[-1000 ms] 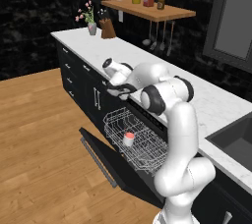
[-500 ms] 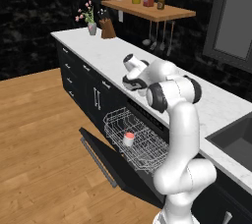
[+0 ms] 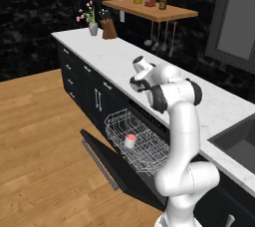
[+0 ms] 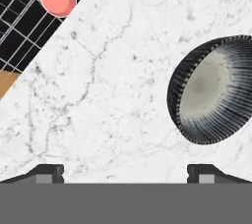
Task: Pick up the cup and bowl from the counter, place them in the dishwasher, and close the dishwasher door.
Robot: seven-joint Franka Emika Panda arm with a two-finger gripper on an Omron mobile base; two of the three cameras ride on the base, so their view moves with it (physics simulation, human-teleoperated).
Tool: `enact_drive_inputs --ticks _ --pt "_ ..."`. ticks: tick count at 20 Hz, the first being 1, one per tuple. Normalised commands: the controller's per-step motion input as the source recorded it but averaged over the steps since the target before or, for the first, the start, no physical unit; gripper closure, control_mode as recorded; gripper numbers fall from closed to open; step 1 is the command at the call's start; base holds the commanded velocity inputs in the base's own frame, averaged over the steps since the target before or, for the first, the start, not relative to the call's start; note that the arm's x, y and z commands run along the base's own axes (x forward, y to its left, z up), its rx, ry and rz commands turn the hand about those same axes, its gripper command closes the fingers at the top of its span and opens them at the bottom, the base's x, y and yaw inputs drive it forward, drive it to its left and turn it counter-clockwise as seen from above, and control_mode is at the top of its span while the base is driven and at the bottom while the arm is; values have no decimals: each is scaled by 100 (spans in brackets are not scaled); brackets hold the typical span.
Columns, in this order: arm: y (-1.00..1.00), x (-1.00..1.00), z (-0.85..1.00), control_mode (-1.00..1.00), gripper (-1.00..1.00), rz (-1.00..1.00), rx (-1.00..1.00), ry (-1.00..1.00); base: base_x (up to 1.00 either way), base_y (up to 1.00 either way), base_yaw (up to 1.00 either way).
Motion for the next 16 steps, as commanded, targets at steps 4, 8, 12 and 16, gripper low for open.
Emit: enact_drive_inputs --ticks 4,8,12,16 --pt "0 26 -30 -100 -100 0 0 0 0 0 0" --pt "-3 30 -16 -100 -100 0 0 0 0 0 0" --pt "-8 34 -8 -100 -100 0 0 0 0 0 0" --pt "-3 30 -17 -100 -100 0 0 0 0 0 0"
